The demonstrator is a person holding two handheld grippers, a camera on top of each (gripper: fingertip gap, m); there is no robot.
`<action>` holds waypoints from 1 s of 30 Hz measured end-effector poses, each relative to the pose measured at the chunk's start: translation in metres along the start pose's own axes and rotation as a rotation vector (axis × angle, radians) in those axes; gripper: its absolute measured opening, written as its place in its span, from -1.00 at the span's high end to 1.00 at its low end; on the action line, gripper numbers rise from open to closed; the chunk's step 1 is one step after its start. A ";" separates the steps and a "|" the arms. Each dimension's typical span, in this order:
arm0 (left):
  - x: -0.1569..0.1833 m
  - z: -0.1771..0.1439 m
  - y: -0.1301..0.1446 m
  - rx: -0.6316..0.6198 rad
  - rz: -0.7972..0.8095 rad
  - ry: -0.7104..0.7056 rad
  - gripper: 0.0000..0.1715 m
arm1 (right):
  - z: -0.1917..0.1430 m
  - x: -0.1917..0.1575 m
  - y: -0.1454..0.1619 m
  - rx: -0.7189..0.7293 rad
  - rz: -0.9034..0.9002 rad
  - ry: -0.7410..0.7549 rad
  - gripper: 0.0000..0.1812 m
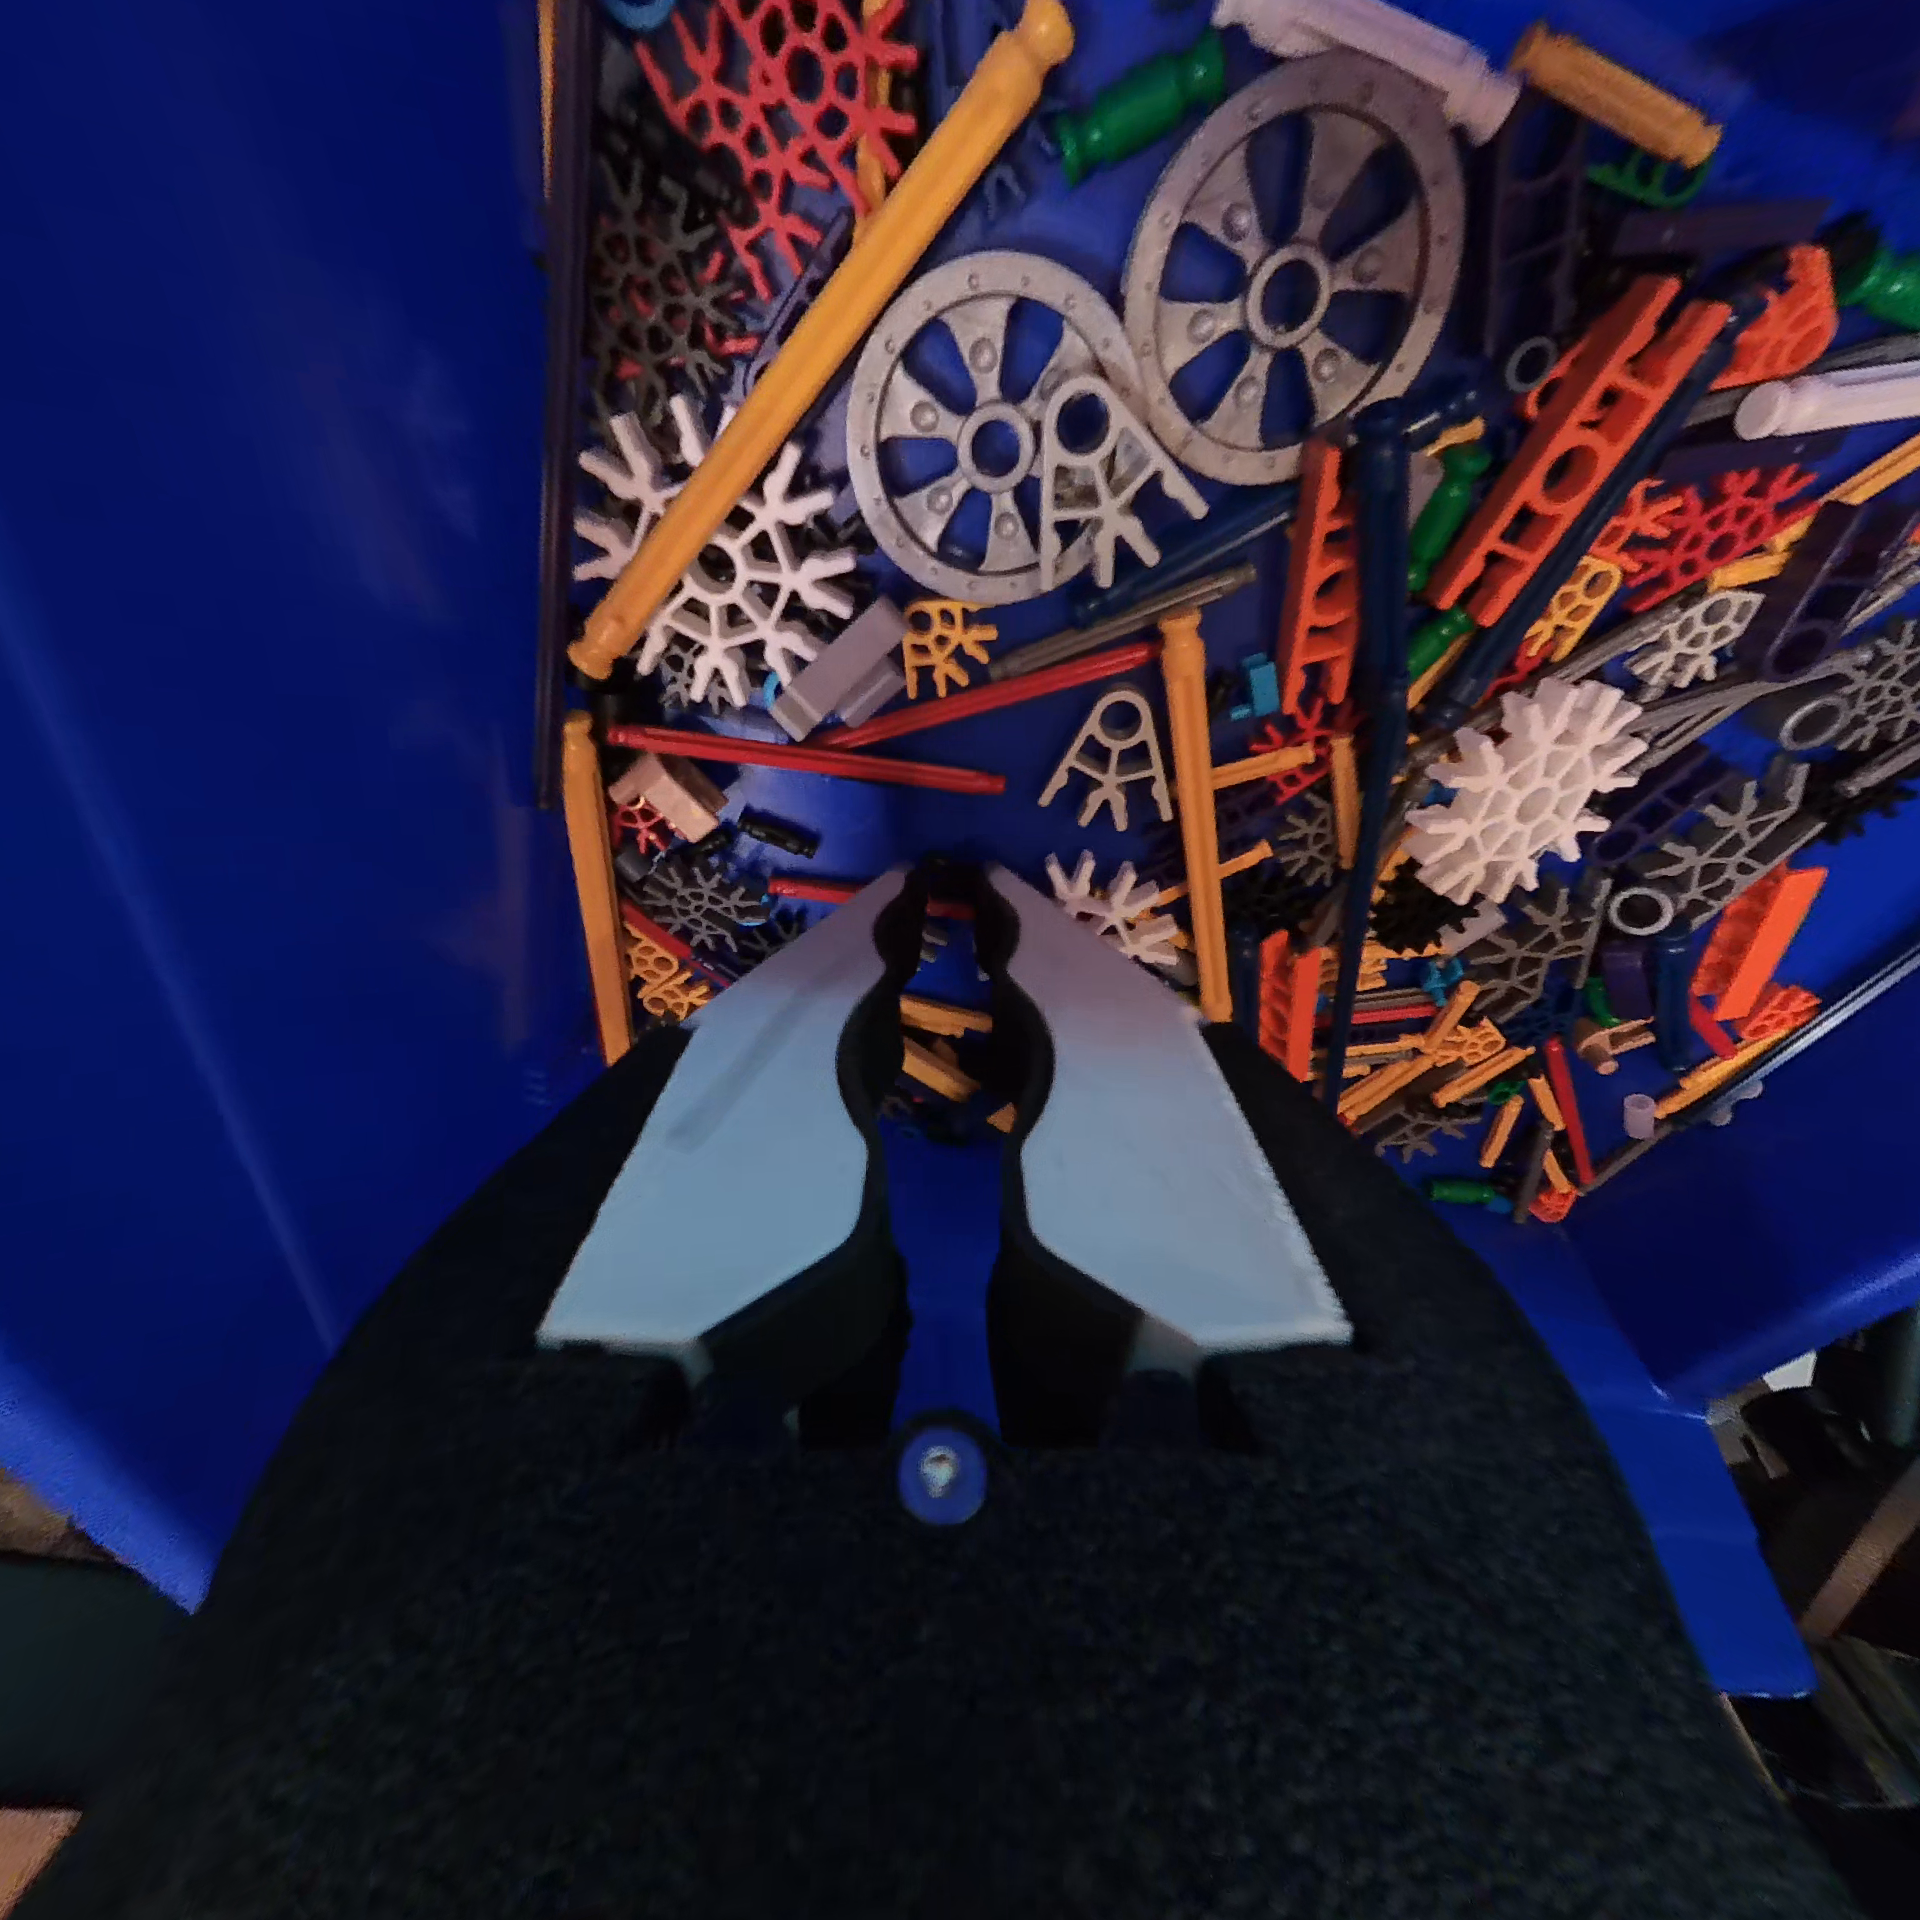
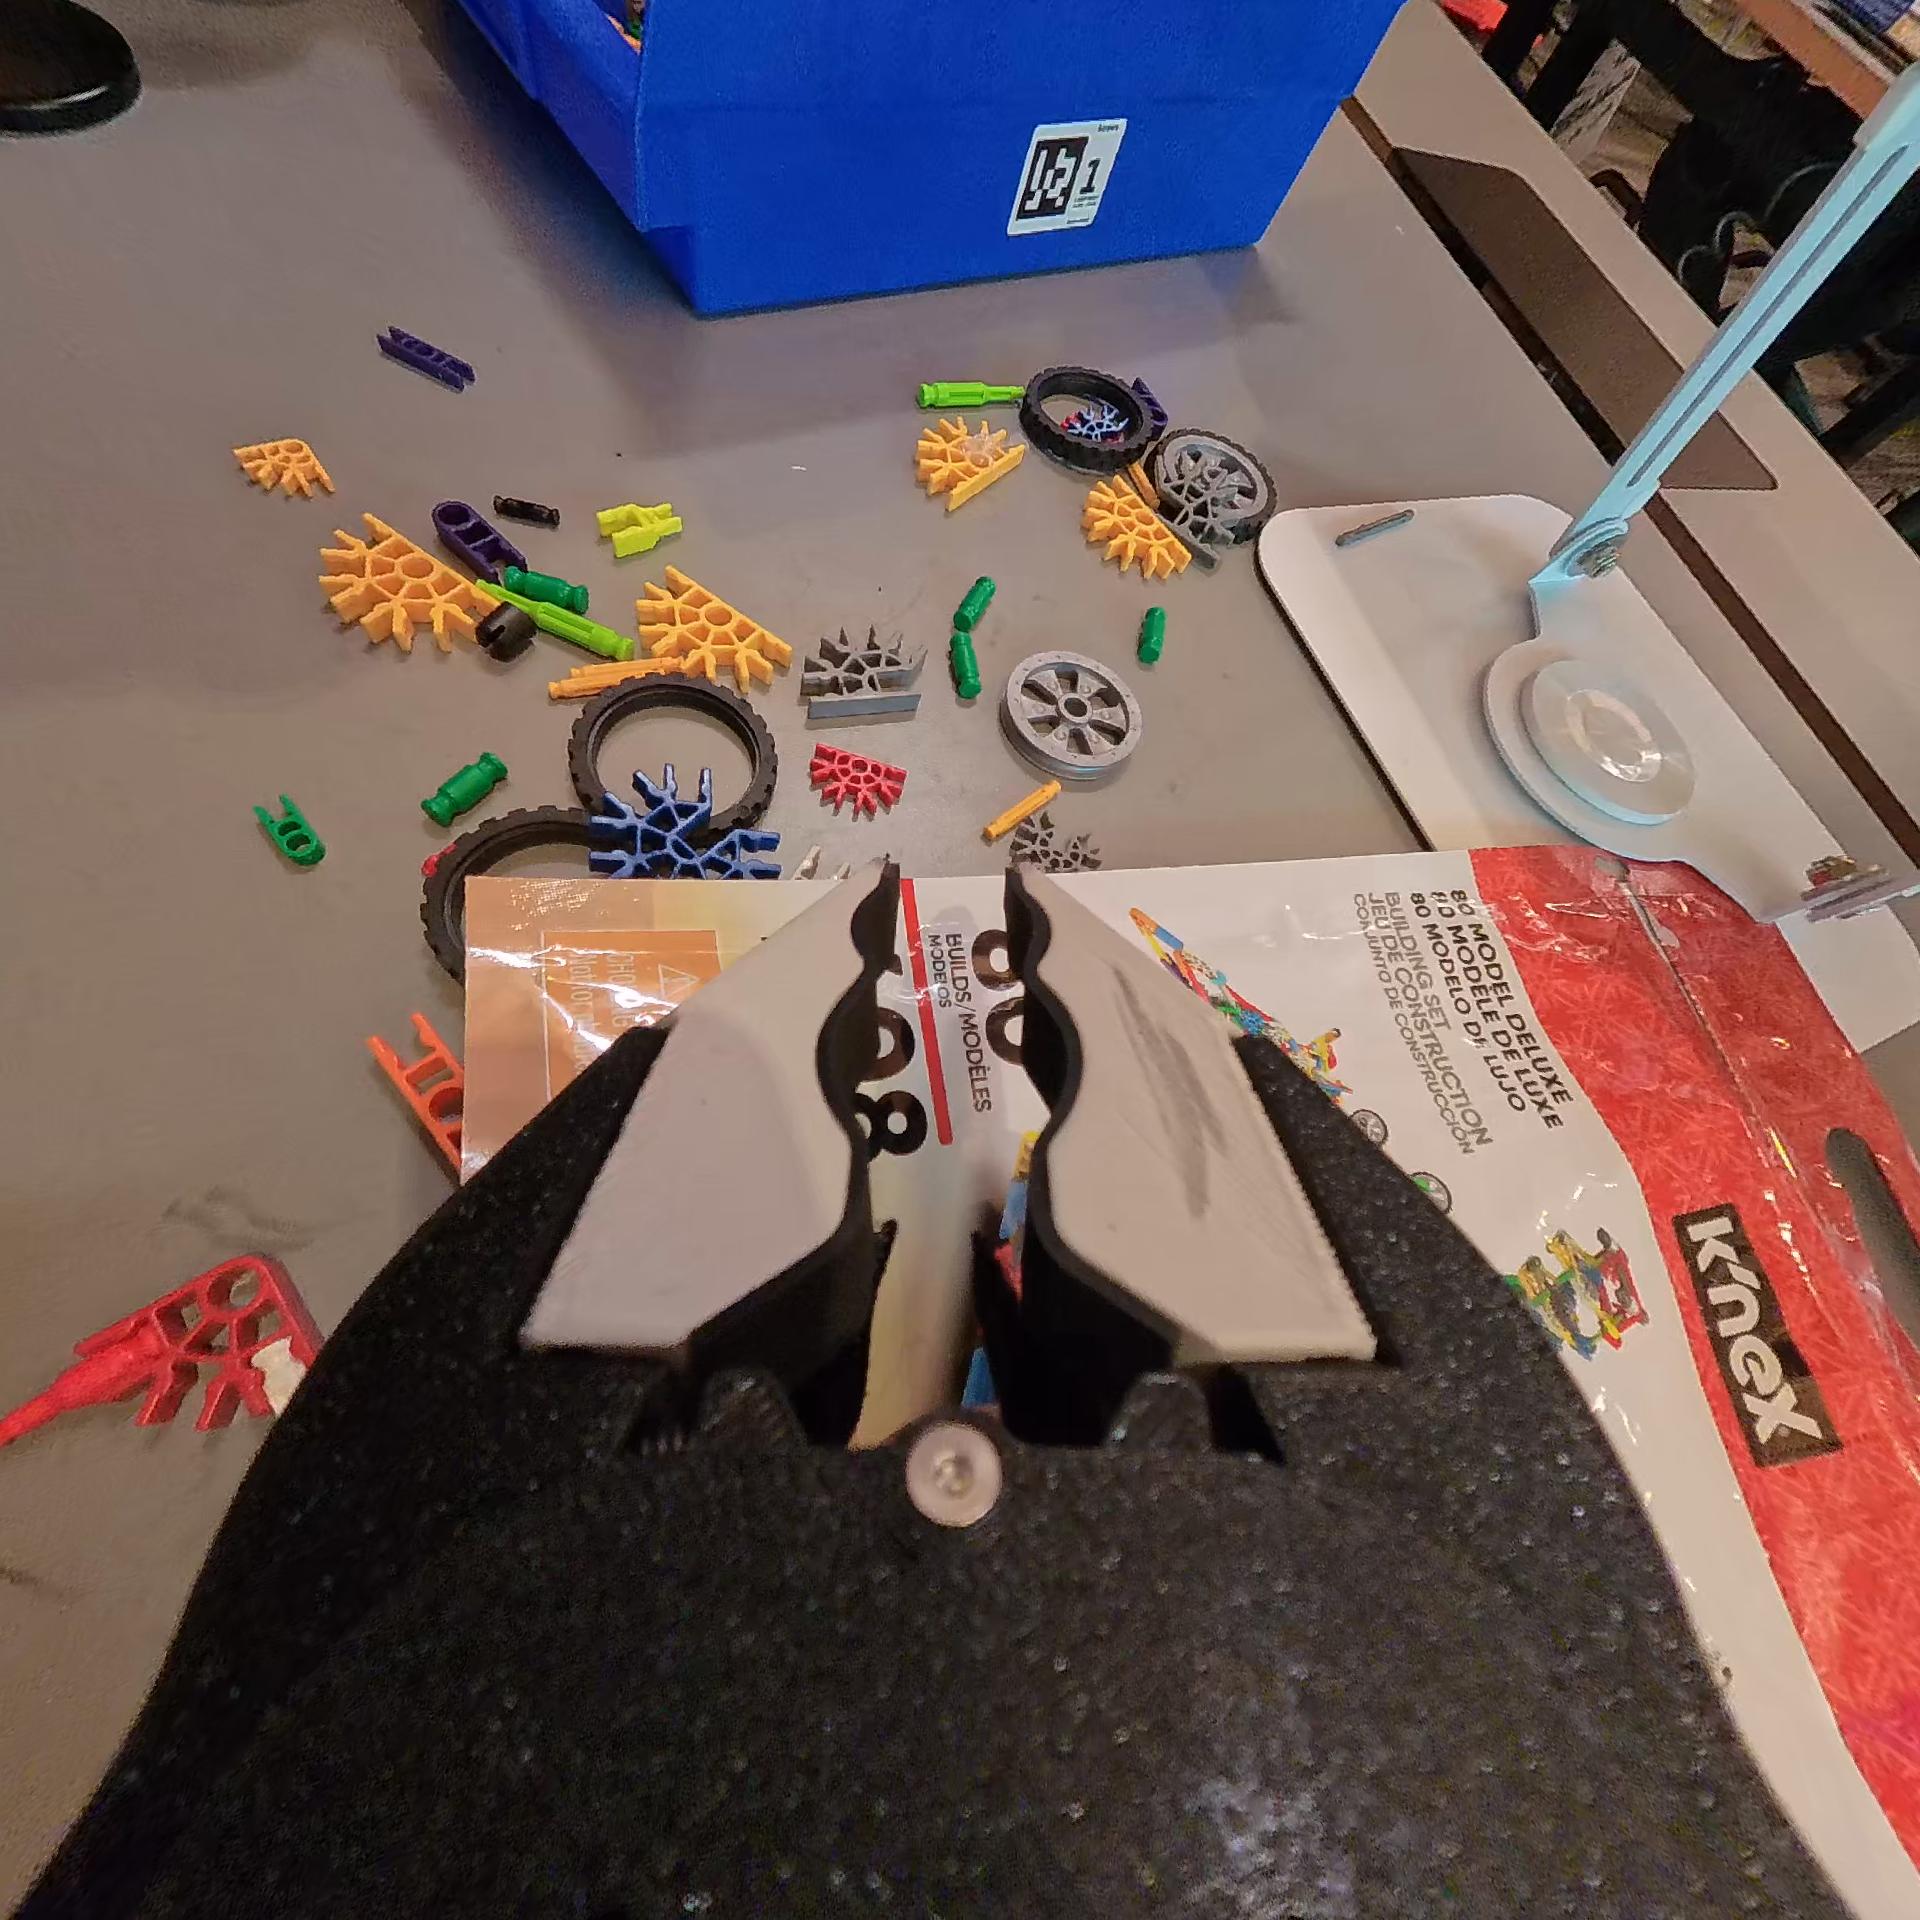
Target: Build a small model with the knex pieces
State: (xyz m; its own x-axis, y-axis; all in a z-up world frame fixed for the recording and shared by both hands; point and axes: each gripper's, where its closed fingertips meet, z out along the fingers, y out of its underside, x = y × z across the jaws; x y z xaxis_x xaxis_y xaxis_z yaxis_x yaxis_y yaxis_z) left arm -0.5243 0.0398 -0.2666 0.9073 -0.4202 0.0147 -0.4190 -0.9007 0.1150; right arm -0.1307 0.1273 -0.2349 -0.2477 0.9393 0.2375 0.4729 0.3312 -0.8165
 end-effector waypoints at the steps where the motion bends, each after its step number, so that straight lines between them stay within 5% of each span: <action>1: 0.000 0.000 0.000 -0.006 0.002 -0.002 0.90 | 0.000 0.000 0.000 -0.001 -0.001 0.000 0.79; 8: -0.004 0.000 -0.002 -0.028 0.002 -0.061 0.99 | -0.001 0.000 -0.001 0.004 -0.005 0.002 0.79; 14: 0.000 -0.026 -0.011 0.105 -0.009 -0.056 0.99 | -0.002 0.000 -0.002 0.008 -0.005 0.002 0.79; 22: 0.089 -0.129 -0.081 0.404 0.246 -0.054 0.99 | 0.000 -0.001 -0.001 0.001 -0.004 -0.002 0.79; 30: 0.169 -0.100 -0.146 0.298 0.516 0.009 0.98 | -0.002 -0.001 -0.004 0.007 -0.015 0.004 0.79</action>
State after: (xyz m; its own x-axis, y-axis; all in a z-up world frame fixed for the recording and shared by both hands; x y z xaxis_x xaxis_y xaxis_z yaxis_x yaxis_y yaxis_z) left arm -0.3059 0.1111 -0.1815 0.5835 -0.8121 0.0033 -0.7964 -0.5731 -0.1931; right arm -0.1306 0.1251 -0.2312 -0.2513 0.9346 0.2518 0.4631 0.3445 -0.8166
